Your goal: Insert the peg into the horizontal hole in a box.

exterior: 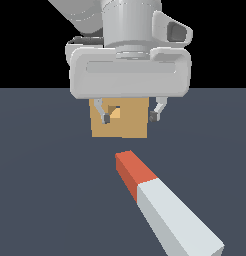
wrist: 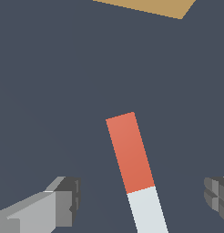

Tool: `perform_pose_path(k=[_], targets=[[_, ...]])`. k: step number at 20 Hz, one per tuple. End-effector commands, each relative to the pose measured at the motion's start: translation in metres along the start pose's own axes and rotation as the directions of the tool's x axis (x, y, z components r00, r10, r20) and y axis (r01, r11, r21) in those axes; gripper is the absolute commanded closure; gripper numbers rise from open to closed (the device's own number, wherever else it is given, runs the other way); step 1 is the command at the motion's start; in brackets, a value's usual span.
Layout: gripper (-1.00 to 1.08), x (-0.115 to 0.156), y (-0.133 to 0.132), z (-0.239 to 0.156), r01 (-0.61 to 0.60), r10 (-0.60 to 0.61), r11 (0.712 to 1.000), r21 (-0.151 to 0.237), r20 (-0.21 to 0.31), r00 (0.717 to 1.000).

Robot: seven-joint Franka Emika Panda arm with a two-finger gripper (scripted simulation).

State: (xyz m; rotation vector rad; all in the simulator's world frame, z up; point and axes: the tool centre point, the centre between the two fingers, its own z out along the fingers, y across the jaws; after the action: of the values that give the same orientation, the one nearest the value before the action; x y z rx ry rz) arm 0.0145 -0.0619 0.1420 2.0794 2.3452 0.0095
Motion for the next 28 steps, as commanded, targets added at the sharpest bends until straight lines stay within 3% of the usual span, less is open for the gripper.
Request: perform_pose_path(k=[1, 15, 28], targets=[[-0.92, -0.016, 0.002, 0.01, 0.037, -0.037, 0.999, 0.001, -0.001, 0.999], [-0.92, -0.092, 0.026, 0.061, 0.231, -0.231, 0.973, 0.007, -0.004, 0.973], [-0.92, -0.107, 0.034, 0.072, 0.271, -0.271, 0.962, 0.009, -0.004, 0.962]])
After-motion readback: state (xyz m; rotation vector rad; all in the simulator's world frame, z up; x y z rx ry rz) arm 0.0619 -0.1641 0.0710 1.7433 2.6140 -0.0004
